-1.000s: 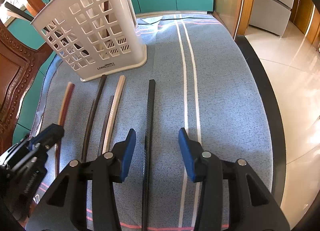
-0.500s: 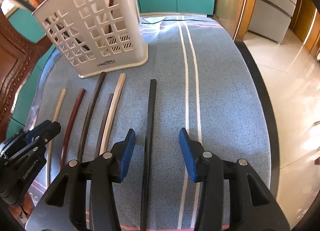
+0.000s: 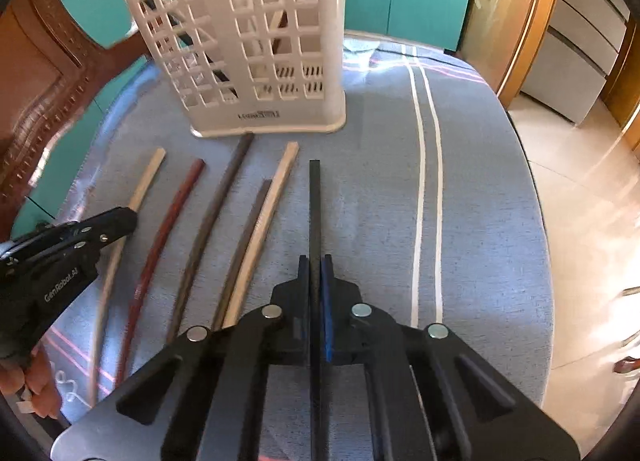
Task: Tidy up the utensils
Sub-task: 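Lift both chopsticks, lower them into the white basket and open both grippers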
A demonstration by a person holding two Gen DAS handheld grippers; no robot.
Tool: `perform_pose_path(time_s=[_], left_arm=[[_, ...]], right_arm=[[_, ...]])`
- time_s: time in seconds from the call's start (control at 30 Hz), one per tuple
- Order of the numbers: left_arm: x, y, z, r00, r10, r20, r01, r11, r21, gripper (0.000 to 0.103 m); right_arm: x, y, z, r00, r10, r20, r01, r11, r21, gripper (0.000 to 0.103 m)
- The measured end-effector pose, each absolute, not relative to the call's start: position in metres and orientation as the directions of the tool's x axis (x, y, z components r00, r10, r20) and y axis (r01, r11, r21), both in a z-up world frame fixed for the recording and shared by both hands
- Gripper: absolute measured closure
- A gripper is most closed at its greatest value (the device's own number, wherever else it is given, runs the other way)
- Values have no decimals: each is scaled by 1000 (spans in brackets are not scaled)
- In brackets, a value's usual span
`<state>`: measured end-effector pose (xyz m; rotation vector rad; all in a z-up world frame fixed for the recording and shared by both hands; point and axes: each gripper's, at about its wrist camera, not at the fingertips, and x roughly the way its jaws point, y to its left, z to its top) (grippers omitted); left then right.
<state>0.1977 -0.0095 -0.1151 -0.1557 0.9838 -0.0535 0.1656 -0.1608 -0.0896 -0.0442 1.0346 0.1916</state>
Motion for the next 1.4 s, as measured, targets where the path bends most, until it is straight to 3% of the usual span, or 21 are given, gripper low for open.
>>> perform_pose_path(time_s=[0.13,0.23,0.4,0.57,0.67,0.8,0.9,0.97,1.07,1.27,1.4], left_arm=[[180,-9,-82,666,-99,-739,-10,990,-141,96],[161,-2,-43,724,-154,-673,40,983,-182,96],[129,10,42,857,-217,-467,121,966,-228,96],[121,22,116,969,-192,-153,147,953,-265,96],[133,21,127,986,-142,-86,113,953,-280,96],[171,12,108,988,-81,-130,46,967,-251,96],[192,7,85,966,-121,-228,56,960,-273,96],[199,6,76,957,-126,-263,54,963,-266,96],[211,12,66,948,-128,-290,51,965,-257,96],[220,13,56,937,-130,-325,52,970,-239,96],[221,11,57,934,-142,-327,65,970,-235,92]], right_arm=[[156,-178,-56,567,210,-796,-177,975,132,97],[145,-192,-23,612,276,-741,-198,961,194,97],[124,-213,42,711,351,-610,-226,934,275,97],[117,-221,91,796,384,-469,-244,911,331,97],[122,-225,116,840,367,-398,-235,910,343,97],[130,-233,147,901,352,-253,-238,890,389,97],[118,-229,162,952,289,-103,-232,897,375,97],[123,-222,160,969,238,-60,-203,914,350,97],[149,-204,139,975,208,-81,-175,936,304,97],[193,-181,86,945,218,-243,-150,951,271,97],[189,-174,78,942,202,-267,-139,962,235,96]])
